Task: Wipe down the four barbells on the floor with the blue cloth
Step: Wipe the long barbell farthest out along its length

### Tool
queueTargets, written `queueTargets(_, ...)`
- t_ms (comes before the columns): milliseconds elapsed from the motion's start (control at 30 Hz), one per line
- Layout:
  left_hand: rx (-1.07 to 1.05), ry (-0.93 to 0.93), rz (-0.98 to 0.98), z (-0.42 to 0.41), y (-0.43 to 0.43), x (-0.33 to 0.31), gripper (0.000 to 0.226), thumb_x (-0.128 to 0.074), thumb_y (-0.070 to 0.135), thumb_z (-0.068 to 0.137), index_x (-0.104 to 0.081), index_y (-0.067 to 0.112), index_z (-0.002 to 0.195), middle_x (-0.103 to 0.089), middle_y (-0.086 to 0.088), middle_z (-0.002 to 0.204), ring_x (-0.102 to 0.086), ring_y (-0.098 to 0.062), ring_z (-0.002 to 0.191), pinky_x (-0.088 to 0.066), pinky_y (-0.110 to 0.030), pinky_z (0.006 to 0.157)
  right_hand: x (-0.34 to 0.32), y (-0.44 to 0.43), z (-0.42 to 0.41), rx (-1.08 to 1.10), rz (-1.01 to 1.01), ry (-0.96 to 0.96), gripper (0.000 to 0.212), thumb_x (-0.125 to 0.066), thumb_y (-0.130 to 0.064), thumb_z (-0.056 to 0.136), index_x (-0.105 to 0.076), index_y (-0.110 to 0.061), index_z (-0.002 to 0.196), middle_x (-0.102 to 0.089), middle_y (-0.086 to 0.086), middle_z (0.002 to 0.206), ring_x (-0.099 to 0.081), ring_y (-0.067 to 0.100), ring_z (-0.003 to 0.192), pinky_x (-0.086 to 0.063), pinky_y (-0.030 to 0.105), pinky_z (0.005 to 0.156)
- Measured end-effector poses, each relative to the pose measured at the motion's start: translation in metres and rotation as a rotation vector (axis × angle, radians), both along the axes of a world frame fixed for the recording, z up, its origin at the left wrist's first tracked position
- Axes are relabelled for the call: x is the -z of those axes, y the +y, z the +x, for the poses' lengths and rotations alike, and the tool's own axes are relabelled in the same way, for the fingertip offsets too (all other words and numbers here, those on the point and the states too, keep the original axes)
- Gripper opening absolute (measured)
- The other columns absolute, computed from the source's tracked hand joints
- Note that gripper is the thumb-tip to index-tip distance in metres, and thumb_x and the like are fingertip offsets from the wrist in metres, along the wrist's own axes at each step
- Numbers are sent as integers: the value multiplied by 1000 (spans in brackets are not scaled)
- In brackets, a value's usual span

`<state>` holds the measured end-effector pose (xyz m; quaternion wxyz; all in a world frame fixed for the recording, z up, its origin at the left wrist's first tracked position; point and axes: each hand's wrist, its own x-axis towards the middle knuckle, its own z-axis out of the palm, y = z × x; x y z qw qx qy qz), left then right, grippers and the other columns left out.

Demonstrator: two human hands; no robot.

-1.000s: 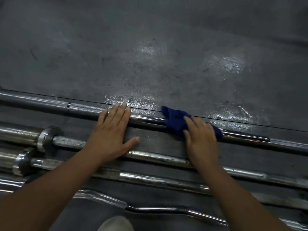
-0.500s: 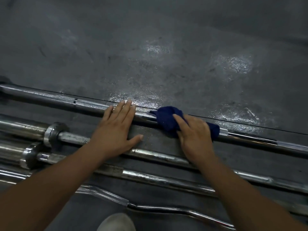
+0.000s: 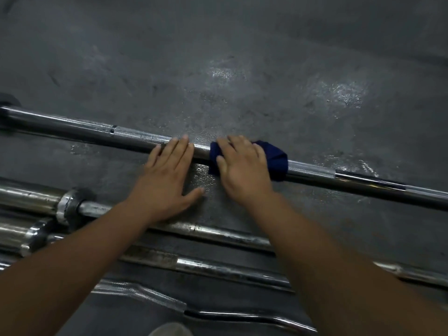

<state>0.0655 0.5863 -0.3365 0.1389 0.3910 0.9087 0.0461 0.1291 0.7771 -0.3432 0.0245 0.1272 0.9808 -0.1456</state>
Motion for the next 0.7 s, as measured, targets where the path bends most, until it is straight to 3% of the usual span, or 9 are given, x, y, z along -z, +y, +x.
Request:
queueTargets(100, -12, -4, 15, 5, -1, 3, 100, -22, 77, 85, 4, 15, 159, 14, -3, 166, 16, -17, 151, 0, -46, 124, 1, 31, 27, -2, 40, 4, 45, -42, -37, 99, -42, -25, 142, -46, 0, 144, -38, 21, 135, -24, 43, 116)
queueTargets(267, -17, 2, 7, 8, 1, 5, 100, -24, 75, 85, 3, 13, 158, 12, -6, 166, 15, -19, 151, -2, -47, 123, -3, 23, 36, 350, 60, -29, 39, -40, -36, 98, -49, -26, 135, -52, -1, 136, -39, 22, 132, -19, 49, 116)
queueTargets(433, -36, 0, 20, 5, 7, 1, 95, -25, 69, 85, -5, 11, 159, 1, -7, 167, 7, -20, 153, 1, -45, 124, -4, -42, 2, -10, -7, -31, 54, -39, -39, 100, -26, -29, 152, -24, 0, 160, -16, 24, 148, -9, 47, 121)
queueTargets(533, 4, 31, -19, -3, 1, -2, 96, -23, 73, 84, -3, 16, 159, 1, -2, 167, 5, -19, 153, -1, -47, 123, 2, -1, 26, 17, 85, -1, 57, -51, -33, 95, -34, -27, 149, -37, 4, 153, -31, 25, 142, -21, 46, 119)
queueTargets(700, -5, 41, -36, -6, 1, -1, 95, -20, 75, 84, -4, 19, 159, -3, 0, 167, 3, -21, 153, -1, -49, 123, -6, 70, 70, 84, 170, -7, 56, -72, -24, 81, -53, -21, 134, -60, 4, 124, -53, 26, 111, -39, 43, 100)
